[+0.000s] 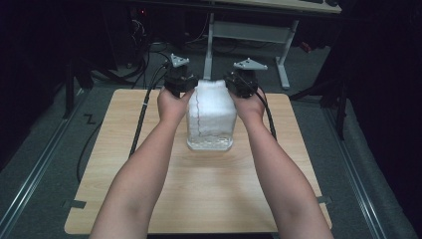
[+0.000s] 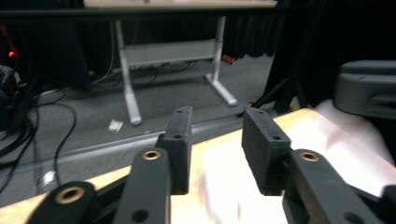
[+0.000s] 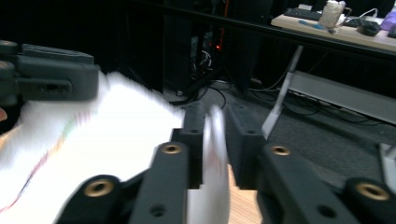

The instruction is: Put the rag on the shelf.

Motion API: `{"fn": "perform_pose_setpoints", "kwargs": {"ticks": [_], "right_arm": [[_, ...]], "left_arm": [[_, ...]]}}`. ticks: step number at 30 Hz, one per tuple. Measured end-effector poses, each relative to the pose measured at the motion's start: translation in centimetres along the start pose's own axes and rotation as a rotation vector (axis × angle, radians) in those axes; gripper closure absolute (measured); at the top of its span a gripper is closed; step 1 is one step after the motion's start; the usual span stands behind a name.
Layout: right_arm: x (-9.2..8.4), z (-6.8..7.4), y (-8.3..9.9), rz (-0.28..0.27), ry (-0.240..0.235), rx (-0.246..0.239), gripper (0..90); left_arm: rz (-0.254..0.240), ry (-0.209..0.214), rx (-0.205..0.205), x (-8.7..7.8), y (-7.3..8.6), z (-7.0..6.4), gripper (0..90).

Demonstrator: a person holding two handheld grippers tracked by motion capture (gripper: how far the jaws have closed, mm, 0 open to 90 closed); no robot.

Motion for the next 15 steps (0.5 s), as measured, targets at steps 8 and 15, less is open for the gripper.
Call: {"fn": "perform_pose_setpoints", "kwargs": {"ticks": [8,15], "right_arm": [[-0.1,0.2,0.4,0.012,-0.015,0.005,72.3],[-0.4,0.7,0.5,0.019,-0.04,0.002,69.3]], "left_arm": [[-0.022,0.027,-0.002,-0.3,0.0,-0.7,55.1],[-0.021,0.029,0.013,-0.8,-0.1,-1.2,52.4]]}}
Point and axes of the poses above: each handheld gripper's, and its own axes: x roughly forward along the jaws, y roughly out of its underside, z roughly to its left, the point moved 9 cm from there along x, roughly forward along the jaws, and after that the axes turned 4 degrees about -x, right-handed, at the moved point
